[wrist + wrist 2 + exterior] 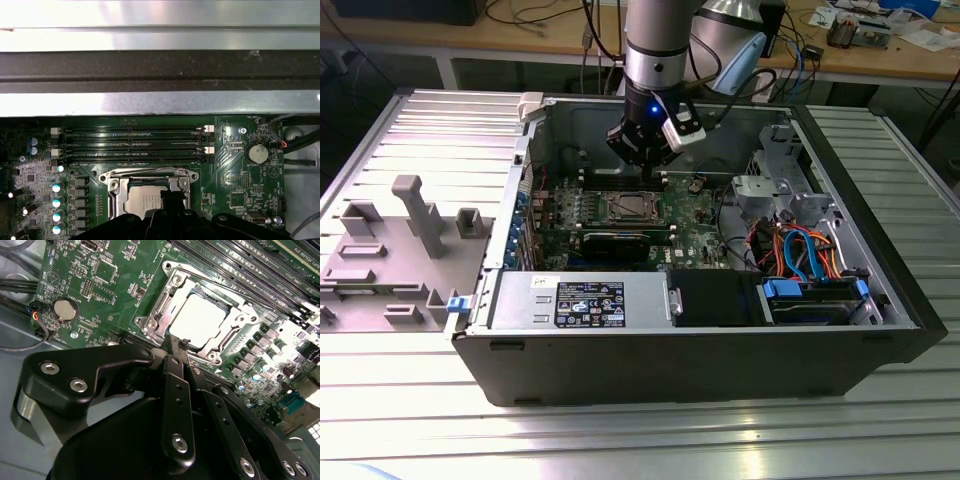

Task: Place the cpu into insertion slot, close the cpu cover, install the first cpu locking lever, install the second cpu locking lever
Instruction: 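Install the second cpu locking lever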

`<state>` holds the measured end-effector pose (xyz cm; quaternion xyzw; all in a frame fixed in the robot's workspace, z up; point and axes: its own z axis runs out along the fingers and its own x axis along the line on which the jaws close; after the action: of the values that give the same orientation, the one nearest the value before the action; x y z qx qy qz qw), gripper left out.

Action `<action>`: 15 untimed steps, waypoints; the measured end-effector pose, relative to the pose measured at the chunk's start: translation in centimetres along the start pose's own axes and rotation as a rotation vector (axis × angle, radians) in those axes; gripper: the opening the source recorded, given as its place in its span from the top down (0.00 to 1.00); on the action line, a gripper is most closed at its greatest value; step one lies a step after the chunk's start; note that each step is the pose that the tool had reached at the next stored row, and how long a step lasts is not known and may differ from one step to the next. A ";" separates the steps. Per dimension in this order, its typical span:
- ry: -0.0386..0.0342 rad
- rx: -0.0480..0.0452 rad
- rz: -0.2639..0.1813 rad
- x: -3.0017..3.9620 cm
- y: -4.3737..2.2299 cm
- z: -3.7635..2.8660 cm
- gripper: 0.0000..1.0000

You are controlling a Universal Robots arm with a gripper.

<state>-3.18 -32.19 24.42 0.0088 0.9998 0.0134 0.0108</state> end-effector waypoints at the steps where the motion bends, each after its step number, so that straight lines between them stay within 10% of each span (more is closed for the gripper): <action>1: 0.0000 0.0001 0.000 0.00 0.00 -0.06 0.89; 15: 0.0000 0.0000 0.000 -0.01 -0.29 -0.16 0.89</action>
<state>-3.18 -32.48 24.57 0.0088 0.9998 0.0134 0.0108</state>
